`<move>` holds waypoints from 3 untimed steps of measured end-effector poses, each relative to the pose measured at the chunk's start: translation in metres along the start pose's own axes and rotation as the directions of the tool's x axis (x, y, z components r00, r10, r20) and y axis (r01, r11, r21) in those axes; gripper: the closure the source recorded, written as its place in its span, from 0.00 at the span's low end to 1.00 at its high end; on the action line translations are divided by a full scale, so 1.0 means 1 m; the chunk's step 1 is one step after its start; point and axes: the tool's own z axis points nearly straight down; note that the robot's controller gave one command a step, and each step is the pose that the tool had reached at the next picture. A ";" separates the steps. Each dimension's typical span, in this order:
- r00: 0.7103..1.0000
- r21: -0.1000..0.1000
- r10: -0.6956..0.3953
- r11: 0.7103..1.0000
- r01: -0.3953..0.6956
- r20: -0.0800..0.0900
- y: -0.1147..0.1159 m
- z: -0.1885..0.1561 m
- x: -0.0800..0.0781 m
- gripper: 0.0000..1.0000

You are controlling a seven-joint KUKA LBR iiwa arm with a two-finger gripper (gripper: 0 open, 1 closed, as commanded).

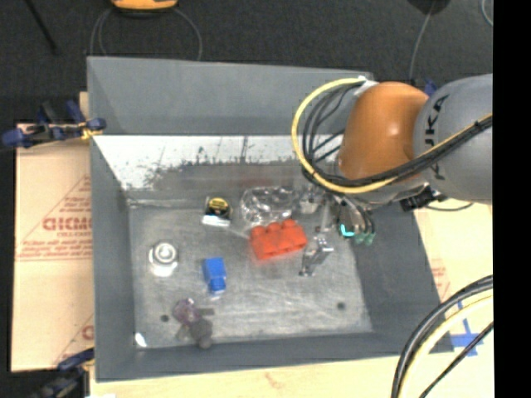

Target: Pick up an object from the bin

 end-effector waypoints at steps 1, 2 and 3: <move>0.994 0.002 -0.111 0.994 0.111 0.019 0.043 0.084 -0.019 0.00; 0.990 0.003 -0.137 0.991 0.136 0.018 -0.030 0.082 -0.019 0.00; 0.990 0.004 -0.140 0.990 0.140 0.026 -0.027 0.080 -0.022 1.00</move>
Offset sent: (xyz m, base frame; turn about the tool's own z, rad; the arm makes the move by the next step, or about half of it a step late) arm 0.0147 0.0433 -0.0860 -0.1134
